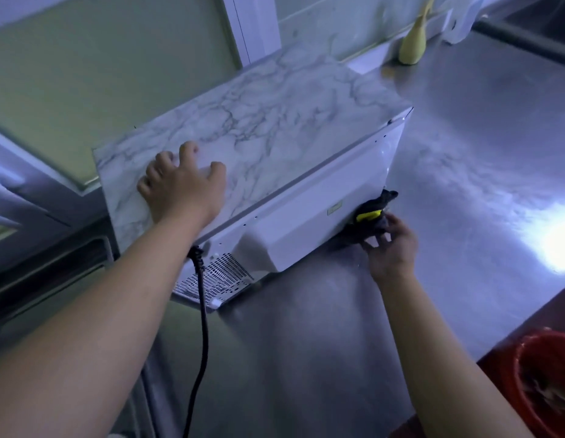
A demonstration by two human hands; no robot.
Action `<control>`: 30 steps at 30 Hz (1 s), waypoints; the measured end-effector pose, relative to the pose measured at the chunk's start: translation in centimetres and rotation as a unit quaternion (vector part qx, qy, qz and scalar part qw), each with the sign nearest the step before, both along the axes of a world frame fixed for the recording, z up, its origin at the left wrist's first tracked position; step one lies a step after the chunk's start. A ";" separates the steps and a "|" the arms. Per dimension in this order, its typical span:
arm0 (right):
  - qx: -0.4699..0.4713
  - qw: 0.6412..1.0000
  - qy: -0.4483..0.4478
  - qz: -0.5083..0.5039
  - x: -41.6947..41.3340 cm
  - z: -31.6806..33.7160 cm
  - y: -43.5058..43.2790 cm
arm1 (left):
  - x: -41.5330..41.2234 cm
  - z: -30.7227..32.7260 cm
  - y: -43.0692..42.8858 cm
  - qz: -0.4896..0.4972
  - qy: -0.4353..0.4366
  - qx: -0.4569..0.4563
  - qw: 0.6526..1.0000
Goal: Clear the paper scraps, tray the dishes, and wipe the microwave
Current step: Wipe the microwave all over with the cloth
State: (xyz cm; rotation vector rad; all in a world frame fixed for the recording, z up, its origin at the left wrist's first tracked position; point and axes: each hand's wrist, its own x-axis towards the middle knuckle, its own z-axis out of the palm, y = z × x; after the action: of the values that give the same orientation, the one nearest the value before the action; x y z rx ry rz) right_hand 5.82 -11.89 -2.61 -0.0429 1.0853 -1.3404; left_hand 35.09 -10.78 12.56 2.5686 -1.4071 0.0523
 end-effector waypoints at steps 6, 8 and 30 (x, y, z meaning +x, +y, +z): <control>-0.010 0.999 -0.041 0.016 0.5 -2.0 -1.3 | -0.4 0.3 0.0 0.012 0.007 -0.001 1.000; -0.009 0.998 -0.040 0.039 1.0 -2.2 -1.7 | -0.4 0.4 0.0 0.014 0.010 -0.004 1.000; 0.020 0.947 -0.225 0.229 15.9 -1.2 13.4 | -0.2 -0.1 -0.2 0.002 -0.014 0.005 1.000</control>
State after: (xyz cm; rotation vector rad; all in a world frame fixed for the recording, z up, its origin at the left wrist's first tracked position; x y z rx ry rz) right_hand 21.68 1.50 -3.81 0.0391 0.6576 -0.8484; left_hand 34.92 -11.02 12.46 2.5880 -1.4162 0.0813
